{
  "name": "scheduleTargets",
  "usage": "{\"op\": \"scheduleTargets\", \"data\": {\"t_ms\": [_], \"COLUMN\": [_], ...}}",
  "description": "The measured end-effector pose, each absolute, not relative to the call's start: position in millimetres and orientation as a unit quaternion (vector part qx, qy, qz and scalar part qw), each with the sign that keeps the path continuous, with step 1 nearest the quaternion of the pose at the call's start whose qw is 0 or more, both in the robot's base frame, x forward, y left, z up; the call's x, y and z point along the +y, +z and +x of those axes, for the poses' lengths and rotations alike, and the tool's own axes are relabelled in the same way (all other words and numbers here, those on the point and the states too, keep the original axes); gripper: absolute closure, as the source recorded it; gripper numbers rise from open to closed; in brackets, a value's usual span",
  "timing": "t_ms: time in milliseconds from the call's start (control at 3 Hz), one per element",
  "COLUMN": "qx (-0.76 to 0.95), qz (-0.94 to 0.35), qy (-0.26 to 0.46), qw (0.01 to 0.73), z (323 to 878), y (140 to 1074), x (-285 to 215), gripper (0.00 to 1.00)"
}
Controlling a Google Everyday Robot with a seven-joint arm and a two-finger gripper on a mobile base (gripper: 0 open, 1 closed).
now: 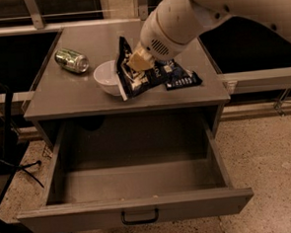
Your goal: Pick blue chip bag from top drawer and place on counter
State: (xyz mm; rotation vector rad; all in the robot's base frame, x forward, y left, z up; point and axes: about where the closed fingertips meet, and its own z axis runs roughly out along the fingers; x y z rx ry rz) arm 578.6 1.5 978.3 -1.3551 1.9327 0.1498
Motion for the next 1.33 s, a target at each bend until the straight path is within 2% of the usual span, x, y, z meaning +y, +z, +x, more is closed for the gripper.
{"op": "scheduleTargets", "data": {"t_ms": [667, 1333], "qx": [0.756, 0.750], "qz": [-0.542, -0.561], "qy": [0.078, 0.101], "qw": [0.360, 0.335], "z": [543.2, 537.4], "y": [955.5, 921.2], "x": [14.2, 36.7], "gripper": [1.00, 1.00]}}
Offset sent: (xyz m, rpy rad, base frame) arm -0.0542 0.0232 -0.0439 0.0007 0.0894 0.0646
